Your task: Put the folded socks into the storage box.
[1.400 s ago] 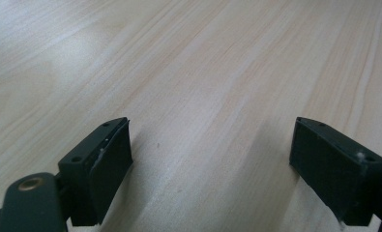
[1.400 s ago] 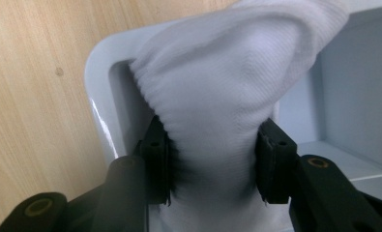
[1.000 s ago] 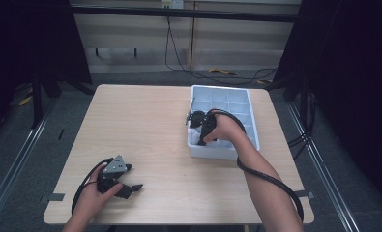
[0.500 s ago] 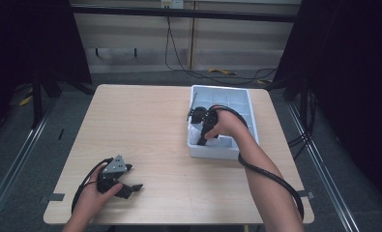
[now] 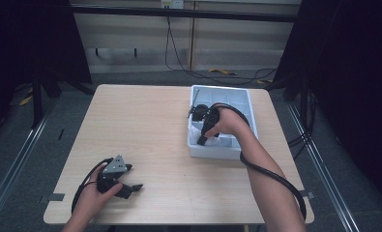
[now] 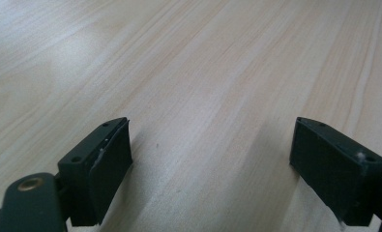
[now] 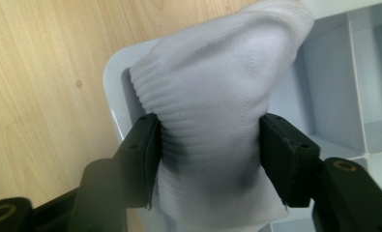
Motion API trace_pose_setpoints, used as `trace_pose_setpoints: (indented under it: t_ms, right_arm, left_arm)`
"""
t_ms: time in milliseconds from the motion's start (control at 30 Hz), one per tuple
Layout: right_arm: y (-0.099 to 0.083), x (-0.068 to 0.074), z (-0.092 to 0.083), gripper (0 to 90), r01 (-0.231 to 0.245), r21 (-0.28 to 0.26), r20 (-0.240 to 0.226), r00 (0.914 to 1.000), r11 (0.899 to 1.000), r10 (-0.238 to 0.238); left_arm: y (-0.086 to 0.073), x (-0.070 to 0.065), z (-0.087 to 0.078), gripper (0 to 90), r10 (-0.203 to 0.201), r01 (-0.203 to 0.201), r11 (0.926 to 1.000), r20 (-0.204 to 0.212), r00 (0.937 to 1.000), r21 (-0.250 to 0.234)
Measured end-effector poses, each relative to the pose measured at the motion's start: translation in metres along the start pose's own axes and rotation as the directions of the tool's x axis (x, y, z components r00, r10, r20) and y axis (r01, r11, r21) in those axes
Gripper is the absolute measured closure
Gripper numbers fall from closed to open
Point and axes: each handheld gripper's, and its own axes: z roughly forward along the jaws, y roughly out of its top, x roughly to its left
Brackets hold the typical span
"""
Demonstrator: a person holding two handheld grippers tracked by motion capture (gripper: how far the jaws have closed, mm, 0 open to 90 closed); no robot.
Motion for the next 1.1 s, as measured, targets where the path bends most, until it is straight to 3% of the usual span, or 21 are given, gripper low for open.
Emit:
trace_pose_setpoints:
  t_ms: [467,800,933,1100]
  right_arm:
    - [0.002,0.003,0.008,54.8,-0.017,0.03,-0.017,0.9997,0.999,0.017]
    - [0.002,0.004,0.0,48.2,-0.004,0.008,0.011,0.9999,1.0,0.004]
    - [0.0,0.004,-0.007,42.3,-0.023,-0.005,0.012,0.9997,1.0,0.023]
    - [-0.004,0.006,-0.014,41.9,-0.035,-0.031,0.012,0.9993,0.999,0.035]
  left_arm:
    - [0.0,0.0,0.0,14.6,0.001,-0.001,1.0,0.0,1.0,0.0]
    - [0.0,0.0,0.0,14.6,0.001,-0.001,1.0,0.0,1.0,0.001]
    - [0.0,0.0,0.0,14.6,0.0,0.0,1.0,-0.002,1.0,0.0]
    - [0.0,0.0,0.0,14.6,0.001,-0.001,1.0,-0.002,1.0,0.0]
